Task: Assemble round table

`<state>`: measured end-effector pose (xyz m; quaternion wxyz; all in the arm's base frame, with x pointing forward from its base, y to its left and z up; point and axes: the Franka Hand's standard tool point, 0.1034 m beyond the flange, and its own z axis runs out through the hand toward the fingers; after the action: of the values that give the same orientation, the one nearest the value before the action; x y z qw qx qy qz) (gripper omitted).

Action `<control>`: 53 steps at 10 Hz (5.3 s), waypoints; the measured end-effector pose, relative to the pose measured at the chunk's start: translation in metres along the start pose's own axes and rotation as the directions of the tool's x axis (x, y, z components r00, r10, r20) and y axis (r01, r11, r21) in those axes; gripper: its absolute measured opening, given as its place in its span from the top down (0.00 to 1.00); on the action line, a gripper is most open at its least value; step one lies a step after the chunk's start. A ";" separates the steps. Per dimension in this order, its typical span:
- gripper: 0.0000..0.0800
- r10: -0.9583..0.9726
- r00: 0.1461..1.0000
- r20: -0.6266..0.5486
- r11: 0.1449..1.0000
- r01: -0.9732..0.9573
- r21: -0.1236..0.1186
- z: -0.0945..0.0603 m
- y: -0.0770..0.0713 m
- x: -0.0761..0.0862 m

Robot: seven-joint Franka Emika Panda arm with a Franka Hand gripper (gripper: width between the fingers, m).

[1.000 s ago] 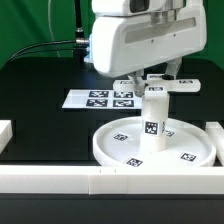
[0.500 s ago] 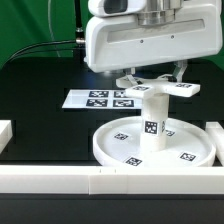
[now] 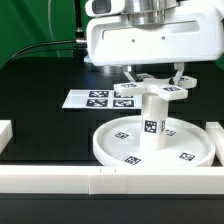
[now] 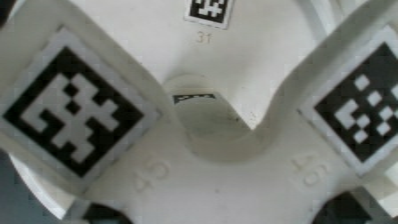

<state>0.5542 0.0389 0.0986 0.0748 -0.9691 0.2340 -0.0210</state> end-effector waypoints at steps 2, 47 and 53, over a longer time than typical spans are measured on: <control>0.44 0.091 0.996 0.002 0.996 -0.091 0.003 0.000 0.000 0.000; 0.19 -0.948 -0.313 0.063 -0.314 0.949 -0.013 -0.032 -0.006 0.009; 0.19 -0.808 -0.581 0.100 -0.580 0.814 0.036 -0.019 -0.001 0.003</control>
Offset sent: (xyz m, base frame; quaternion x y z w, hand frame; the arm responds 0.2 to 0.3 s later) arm -0.0115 -0.0002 -0.0007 0.0162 -0.0238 0.2441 0.9693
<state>0.5556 0.0363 0.1177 -0.0105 -0.6537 -0.7561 -0.0297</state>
